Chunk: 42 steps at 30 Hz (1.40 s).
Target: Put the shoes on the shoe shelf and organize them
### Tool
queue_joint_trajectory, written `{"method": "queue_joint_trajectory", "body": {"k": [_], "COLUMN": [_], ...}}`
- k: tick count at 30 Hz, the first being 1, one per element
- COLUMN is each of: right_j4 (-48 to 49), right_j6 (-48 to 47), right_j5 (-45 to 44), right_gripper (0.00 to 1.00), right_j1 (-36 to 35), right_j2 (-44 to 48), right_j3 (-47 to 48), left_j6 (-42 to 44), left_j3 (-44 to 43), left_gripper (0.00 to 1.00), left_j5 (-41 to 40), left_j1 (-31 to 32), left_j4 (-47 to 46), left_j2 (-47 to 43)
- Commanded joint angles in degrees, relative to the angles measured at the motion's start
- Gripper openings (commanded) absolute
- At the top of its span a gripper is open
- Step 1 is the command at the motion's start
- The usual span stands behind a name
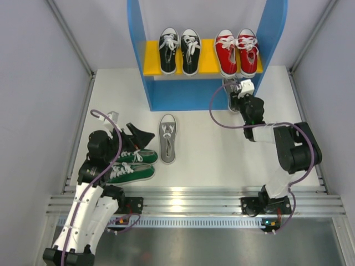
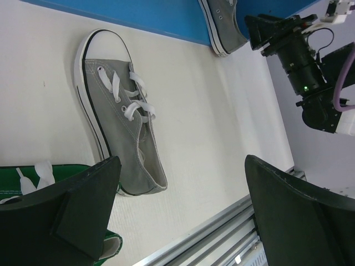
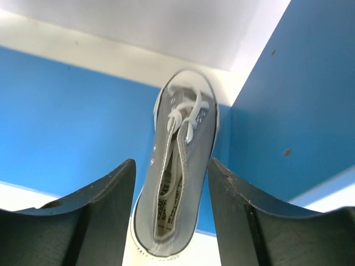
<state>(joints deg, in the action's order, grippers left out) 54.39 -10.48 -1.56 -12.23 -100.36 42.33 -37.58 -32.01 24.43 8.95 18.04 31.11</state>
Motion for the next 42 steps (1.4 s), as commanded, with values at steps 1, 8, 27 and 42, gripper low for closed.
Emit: {"method": "queue_joint_trajectory", "body": {"k": [1, 8, 27, 42], "right_j4": [2.39, -3.23, 15.2, 24.89], "right_j6": [0.46, -1.91, 7.31, 4.42], "right_j5": [0.6, -7.91, -31.39, -51.6], "right_gripper": [0.55, 0.55, 0.55, 0.55], "right_j1": [-0.07, -8.65, -57.28, -69.95], "right_j2": [6.22, 23.06, 14.95, -7.21], "right_j3": [-2.24, -9.62, -16.14, -0.07], "left_j6": [0.23, 0.32, 0.32, 0.23], "left_j3": [-0.95, -0.95, -0.95, -0.77], "left_gripper": [0.99, 0.99, 0.99, 0.99], "left_j5": [0.1, -0.43, -1.13, -0.96], "left_j1": [0.01, 0.01, 0.01, 0.01], "left_j4": [-2.84, -2.57, -2.57, -2.4], "left_j2": [-0.53, -0.88, -0.35, -0.7]}}
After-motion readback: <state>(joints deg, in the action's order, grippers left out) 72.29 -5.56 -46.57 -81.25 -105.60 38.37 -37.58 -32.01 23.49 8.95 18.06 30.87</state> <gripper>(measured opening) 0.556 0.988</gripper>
